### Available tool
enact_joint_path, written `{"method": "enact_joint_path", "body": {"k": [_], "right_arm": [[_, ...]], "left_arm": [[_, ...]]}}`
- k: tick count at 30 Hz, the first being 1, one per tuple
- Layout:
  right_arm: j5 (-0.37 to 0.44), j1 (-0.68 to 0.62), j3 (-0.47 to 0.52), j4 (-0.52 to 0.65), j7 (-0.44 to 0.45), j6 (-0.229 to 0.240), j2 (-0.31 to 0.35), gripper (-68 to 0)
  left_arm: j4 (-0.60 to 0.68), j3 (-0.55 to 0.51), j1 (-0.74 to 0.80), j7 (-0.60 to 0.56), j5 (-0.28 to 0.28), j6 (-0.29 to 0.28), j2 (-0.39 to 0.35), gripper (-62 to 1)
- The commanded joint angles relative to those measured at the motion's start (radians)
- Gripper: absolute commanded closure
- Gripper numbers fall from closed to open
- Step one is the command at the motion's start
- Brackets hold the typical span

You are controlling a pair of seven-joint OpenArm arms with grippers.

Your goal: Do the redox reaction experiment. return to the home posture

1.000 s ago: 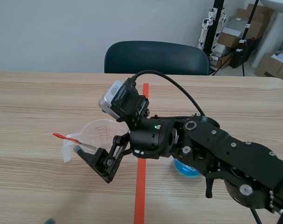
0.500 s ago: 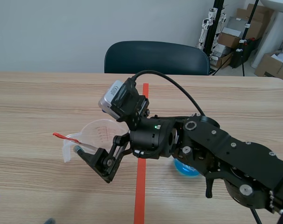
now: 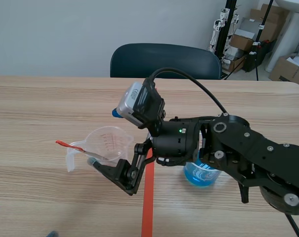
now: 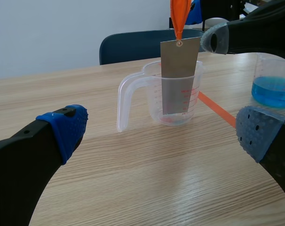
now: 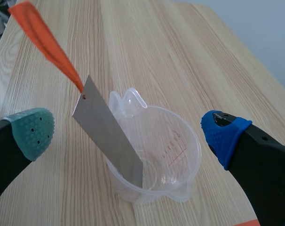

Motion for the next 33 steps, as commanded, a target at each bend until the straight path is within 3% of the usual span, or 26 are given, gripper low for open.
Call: {"method": "enact_joint_path", "body": {"k": [1,5,8,14,18,21,25,29,33], "right_arm": [[-0.016,0.026,0.003,0.046,0.011,0.003,0.01,-67.9],[-0.084,0.025,0.003,0.075,0.011,0.047,0.053,-67.9],[-0.094,0.025,0.003,0.08,0.02,0.055,0.094,-67.9],[-0.166,0.026,0.003,0.108,0.154,0.061,0.212,-67.9],[-0.121,0.019,0.006,0.133,0.238,0.06,0.306,-67.9],[-0.005,-0.019,0.053,0.134,0.232,0.018,0.351,-67.9],[0.08,-0.129,0.218,0.14,0.169,-0.09,0.343,-67.9],[0.069,-0.264,0.396,0.205,0.105,-0.205,0.306,-67.9],[-0.019,-0.401,0.526,0.327,0.106,-0.229,0.301,-67.9]], "left_arm": [[0.019,0.002,0.011,-0.015,-0.01,0.001,-0.015,-62.3],[0.029,0.002,0.04,-0.018,-0.021,0.001,-0.05,-62.3],[0.067,0.002,0.079,-0.014,-0.042,0.001,-0.093,-62.3],[0.224,0.002,0.176,0.084,-0.2,0.002,-0.193,-62.3],[0.364,0.002,0.235,0.166,-0.282,0.006,-0.253,-62.3],[0.471,0.002,0.261,0.238,-0.331,0.013,-0.283,-62.3],[0.612,0.002,0.272,0.35,-0.336,0.036,-0.294,-62.3],[0.751,0.002,0.294,0.437,-0.332,0.043,-0.294,-62.3],[0.88,0.004,0.336,0.485,-0.332,0.043,-0.307,-62.3]]}}
